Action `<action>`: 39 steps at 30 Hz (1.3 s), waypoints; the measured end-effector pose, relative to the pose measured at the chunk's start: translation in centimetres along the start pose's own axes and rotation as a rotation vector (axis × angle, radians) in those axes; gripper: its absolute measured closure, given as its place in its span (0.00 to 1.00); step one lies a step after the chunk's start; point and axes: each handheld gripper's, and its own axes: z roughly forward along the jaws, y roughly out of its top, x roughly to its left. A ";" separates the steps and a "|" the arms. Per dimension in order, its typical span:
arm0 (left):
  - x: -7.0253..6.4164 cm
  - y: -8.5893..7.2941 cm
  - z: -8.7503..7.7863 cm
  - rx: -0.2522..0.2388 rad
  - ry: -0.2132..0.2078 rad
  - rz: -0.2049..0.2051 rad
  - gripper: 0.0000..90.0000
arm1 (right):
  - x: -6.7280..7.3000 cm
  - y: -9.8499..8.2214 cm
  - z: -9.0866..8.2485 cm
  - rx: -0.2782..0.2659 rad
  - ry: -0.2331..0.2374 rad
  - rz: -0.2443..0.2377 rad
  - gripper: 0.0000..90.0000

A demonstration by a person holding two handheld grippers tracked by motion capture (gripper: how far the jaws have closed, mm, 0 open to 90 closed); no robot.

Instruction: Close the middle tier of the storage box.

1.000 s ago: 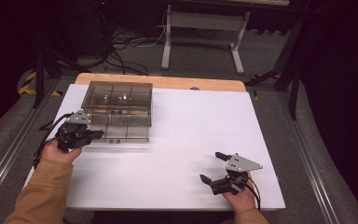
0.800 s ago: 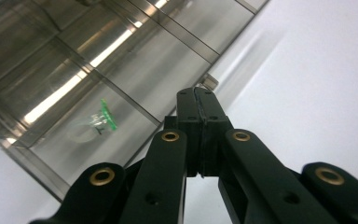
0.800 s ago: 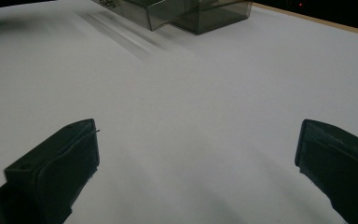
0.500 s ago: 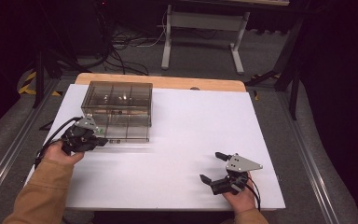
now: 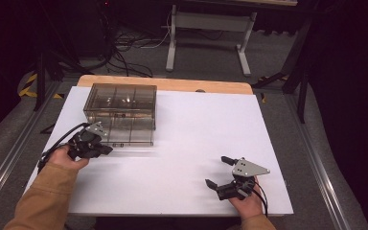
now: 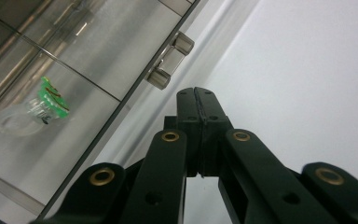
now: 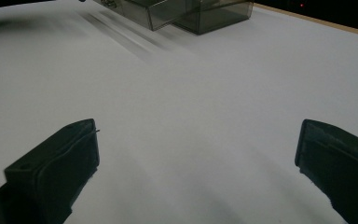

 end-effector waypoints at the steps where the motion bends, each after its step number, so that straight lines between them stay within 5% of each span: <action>1: 0.0 0.0 0.1 0.004 0.003 0.000 1.00 | 0.0 0.0 0.0 0.000 0.000 -0.001 0.00; 16: 0.6 0.3 1.8 0.073 0.036 -0.007 1.00 | 0.0 0.0 0.0 0.001 -0.001 -0.001 0.00; 39: 1.0 0.4 1.7 0.039 0.099 -0.025 1.00 | 0.0 0.0 0.0 0.002 -0.002 -0.003 0.00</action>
